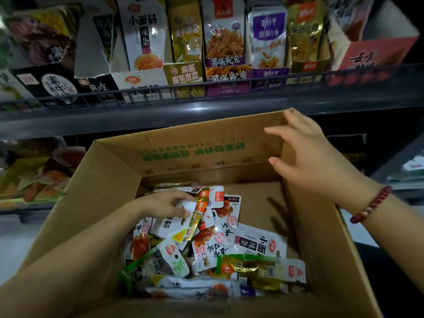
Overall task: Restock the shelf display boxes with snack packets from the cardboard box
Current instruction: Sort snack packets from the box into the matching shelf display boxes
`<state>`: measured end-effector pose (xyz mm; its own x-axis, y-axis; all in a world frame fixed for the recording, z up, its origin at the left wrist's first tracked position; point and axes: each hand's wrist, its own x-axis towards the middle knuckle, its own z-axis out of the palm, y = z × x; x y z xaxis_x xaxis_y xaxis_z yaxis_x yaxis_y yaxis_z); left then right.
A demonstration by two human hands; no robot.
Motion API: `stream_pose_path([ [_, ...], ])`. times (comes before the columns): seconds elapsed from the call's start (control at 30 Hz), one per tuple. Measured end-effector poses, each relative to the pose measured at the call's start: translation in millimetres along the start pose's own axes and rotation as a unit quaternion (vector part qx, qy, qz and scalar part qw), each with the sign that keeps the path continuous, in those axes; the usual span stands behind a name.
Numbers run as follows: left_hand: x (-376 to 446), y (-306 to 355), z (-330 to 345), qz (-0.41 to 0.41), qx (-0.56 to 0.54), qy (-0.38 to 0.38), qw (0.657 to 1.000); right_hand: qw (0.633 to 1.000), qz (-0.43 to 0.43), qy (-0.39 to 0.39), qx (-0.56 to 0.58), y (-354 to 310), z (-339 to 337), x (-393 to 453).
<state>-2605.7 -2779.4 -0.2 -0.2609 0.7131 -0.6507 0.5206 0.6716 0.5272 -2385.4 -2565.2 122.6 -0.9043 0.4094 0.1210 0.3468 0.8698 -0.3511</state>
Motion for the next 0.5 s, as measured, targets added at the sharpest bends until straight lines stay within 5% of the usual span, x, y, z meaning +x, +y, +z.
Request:
stream_pose_path([
  [0.13,1.2,-11.8,2.4,-0.023,0.037,-0.053,0.998,0.997,-0.048,-0.04,-0.052,-0.5,-1.5,0.3],
  [0.4,23.5,-11.7,14.7,-0.013,0.242,-0.012,0.97,0.995,-0.053,-0.055,-0.062,1.4,1.5,-0.4],
  [0.5,25.2,-9.4,16.0,-0.009,0.221,-0.009,0.975,0.996,-0.058,-0.043,-0.055,1.0,1.9,0.3],
])
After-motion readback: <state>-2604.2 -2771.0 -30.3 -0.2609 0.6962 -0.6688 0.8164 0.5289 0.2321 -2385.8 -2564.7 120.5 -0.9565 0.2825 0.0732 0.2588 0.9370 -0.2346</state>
